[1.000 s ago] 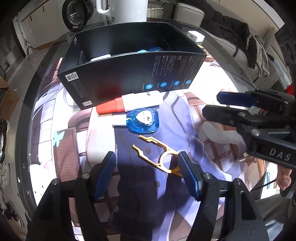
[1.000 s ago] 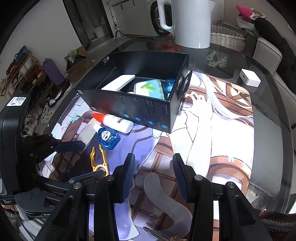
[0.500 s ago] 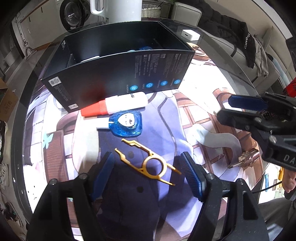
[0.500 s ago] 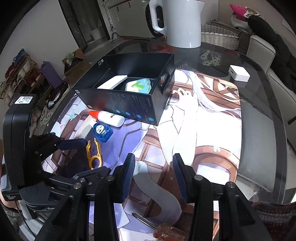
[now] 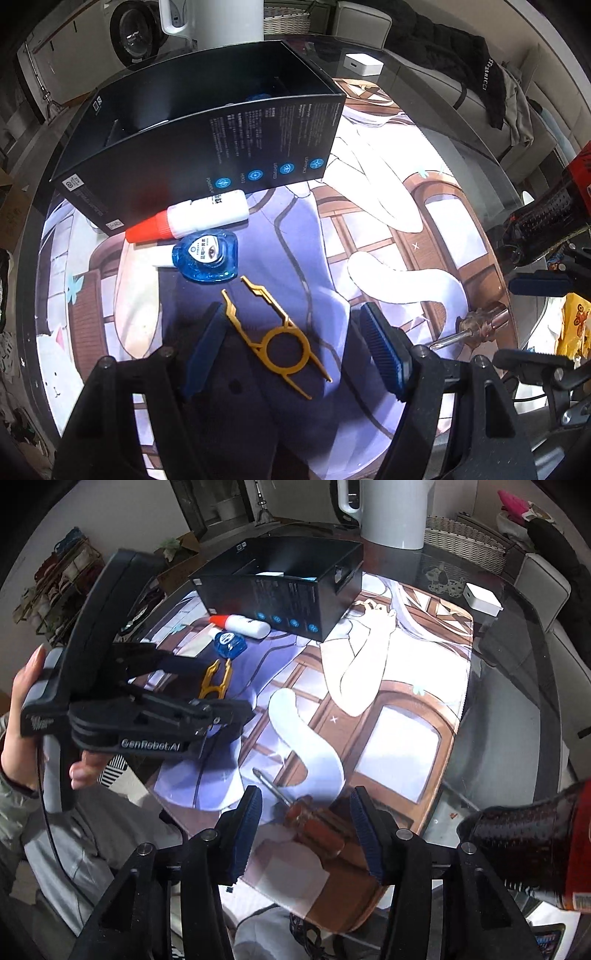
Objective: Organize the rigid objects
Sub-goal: 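Grasp the yellow plastic tool with the left tool while the right tool grasps the orange screwdriver, then lift the yellow tool with the left tool while the right tool carries the screwdriver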
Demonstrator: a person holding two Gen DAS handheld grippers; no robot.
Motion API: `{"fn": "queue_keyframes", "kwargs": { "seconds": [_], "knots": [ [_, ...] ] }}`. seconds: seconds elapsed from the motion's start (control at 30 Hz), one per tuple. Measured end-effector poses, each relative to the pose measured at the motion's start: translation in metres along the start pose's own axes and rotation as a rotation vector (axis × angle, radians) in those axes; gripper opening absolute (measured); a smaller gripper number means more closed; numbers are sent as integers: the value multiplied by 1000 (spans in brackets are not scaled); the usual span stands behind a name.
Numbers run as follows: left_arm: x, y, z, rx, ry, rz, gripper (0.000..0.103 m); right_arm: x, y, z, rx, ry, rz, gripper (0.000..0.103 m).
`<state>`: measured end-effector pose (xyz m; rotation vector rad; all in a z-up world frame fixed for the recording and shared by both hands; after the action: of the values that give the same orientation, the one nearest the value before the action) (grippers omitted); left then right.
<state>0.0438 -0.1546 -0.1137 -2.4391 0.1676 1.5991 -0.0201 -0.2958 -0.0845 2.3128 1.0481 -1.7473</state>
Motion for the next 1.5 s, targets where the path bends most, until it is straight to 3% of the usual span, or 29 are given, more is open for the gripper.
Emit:
{"fn": "queue_keyframes", "kwargs": {
  "seconds": [0.1, 0.2, 0.27, 0.33, 0.43, 1.07, 1.1, 1.13, 1.27, 1.4, 1.5],
  "knots": [
    [-1, 3, 2, 10, 2, -9, 74, 3, -3, 12, -31, -39, 36, 60],
    [-2, 3, 6, 22, -3, -21, 72, 18, 2, 18, -23, -93, 46, 54],
    [-2, 2, 8, 36, 4, -49, 61, 27, 6, 16, -13, -110, 74, 35],
    [-4, -3, 8, 38, 11, -59, 42, 32, 5, 12, -19, -107, 82, 35],
    [-4, -16, 7, 19, 7, -51, 25, 37, 1, 1, 2, -81, 54, 35],
    [5, -67, 3, 13, 36, -70, 27, 80, -19, -87, -11, -11, 67, 35],
    [6, -68, 3, 13, 35, -69, 26, 81, -19, -88, -16, -11, 70, 34],
    [5, -69, 4, 13, 33, -76, 25, 83, -20, -90, -20, -11, 74, 27],
    [3, -70, 5, 5, 34, -80, 24, 85, -21, -94, -27, -13, 83, 27],
    [-8, -72, 3, 8, 78, -93, 24, 80, -21, -90, -16, 4, 83, 26],
    [-27, -72, 1, 10, 159, -123, 24, 69, -24, -88, -17, 51, 82, 26]
  ]
}}
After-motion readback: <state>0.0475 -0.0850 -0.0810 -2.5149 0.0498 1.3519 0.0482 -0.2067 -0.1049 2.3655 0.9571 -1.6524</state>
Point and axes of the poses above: each gripper's, at about its wrist camera, not at the fingertips, and x roughly the way its jaws point, y to its right, z to its underside, the point moved 1 cm from there along x, roughly the way its jaws point, and after that the axes turned 14 degrees about -z, right-handed, at the moved point
